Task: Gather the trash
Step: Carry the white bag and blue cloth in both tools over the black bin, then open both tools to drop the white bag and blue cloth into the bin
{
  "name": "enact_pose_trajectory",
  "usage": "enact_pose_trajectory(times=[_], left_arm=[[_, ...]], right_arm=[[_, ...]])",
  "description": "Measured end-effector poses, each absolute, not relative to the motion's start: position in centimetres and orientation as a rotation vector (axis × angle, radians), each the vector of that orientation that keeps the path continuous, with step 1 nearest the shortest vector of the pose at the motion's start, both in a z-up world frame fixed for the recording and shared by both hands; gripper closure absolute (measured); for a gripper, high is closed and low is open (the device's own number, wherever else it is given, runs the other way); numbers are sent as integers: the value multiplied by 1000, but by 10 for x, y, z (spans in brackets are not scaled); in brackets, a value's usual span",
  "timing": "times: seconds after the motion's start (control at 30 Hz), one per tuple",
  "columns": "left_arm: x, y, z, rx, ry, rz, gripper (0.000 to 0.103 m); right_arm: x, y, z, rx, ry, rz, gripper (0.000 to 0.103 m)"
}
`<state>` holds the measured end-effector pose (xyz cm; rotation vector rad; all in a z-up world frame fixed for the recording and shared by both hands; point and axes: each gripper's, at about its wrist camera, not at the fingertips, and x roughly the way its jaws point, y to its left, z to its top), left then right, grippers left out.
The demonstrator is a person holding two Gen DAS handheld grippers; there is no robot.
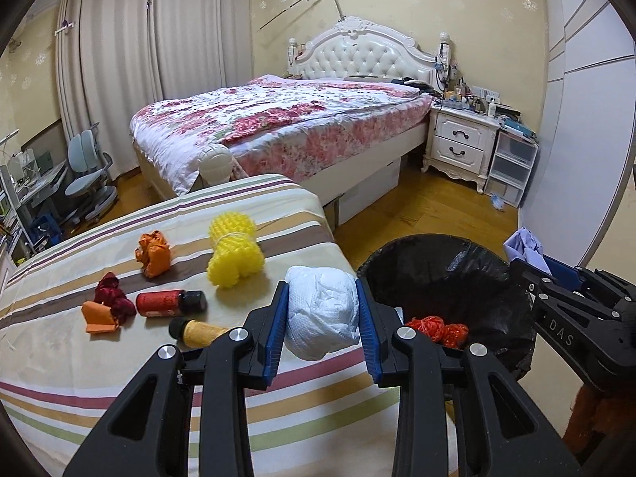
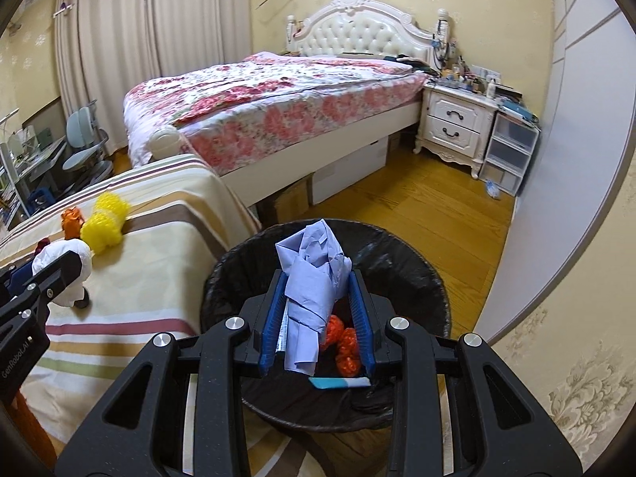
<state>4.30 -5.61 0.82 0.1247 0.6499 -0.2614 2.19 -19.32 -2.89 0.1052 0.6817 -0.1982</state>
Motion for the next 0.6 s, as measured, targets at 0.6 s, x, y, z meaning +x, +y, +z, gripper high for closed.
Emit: enact_pose_trajectory(times=[0.6], left_arm=[[72, -117, -6, 192, 666, -305, 69]], right_arm=[[35, -230, -51, 173, 721, -250, 71]])
